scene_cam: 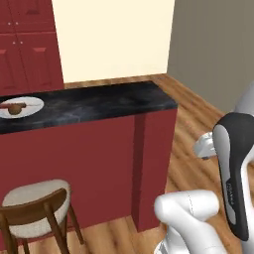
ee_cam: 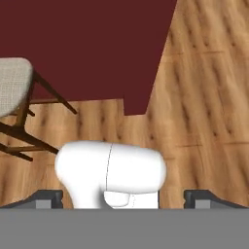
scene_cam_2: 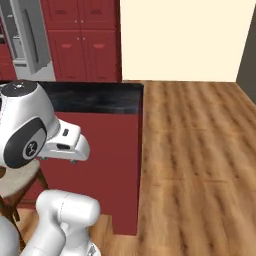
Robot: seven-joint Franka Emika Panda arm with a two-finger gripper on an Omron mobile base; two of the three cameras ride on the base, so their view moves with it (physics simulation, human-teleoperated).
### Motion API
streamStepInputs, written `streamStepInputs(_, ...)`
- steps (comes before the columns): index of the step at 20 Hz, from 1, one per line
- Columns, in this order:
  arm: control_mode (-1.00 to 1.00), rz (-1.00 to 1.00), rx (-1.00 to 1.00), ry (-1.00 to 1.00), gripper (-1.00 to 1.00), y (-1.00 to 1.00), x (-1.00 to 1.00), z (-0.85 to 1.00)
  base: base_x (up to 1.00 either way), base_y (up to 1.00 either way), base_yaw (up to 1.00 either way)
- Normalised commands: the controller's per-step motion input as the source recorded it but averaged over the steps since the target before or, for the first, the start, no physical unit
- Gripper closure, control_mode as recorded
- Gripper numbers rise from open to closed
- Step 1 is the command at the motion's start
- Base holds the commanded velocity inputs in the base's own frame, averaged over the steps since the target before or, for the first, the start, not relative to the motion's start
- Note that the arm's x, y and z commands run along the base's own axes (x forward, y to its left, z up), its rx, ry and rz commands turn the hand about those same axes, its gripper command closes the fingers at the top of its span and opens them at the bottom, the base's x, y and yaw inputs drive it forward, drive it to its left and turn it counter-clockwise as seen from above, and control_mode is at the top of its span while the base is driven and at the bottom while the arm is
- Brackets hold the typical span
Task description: Pick up the apple and peach from the fridge and place one fruit on each plate on the dining counter.
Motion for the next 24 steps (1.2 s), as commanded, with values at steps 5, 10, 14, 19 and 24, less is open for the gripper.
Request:
streamStepInputs(5,1.00,0.00,0.00,0.00,-1.00,0.00,0.00,0.00,0.85,-1.00,0.17)
streamStepInputs(10,1.00,0.00,0.00,0.00,-1.00,0.00,0.00,0.00,1.00,-1.00,0.28)
streamStepInputs(14,1.00,0.00,0.00,0.00,-1.00,0.00,0.00,0.00,0.99,-1.00,0.38)
streamStepInputs(19,1.00,0.00,0.00,0.00,-1.00,0.00,0.00,0.00,0.87,-1.00,0.48)
streamStepInputs(24,1.00,0.00,0.00,0.00,-1.00,0.00,0.00,0.00,0.64,-1.00,0.39)
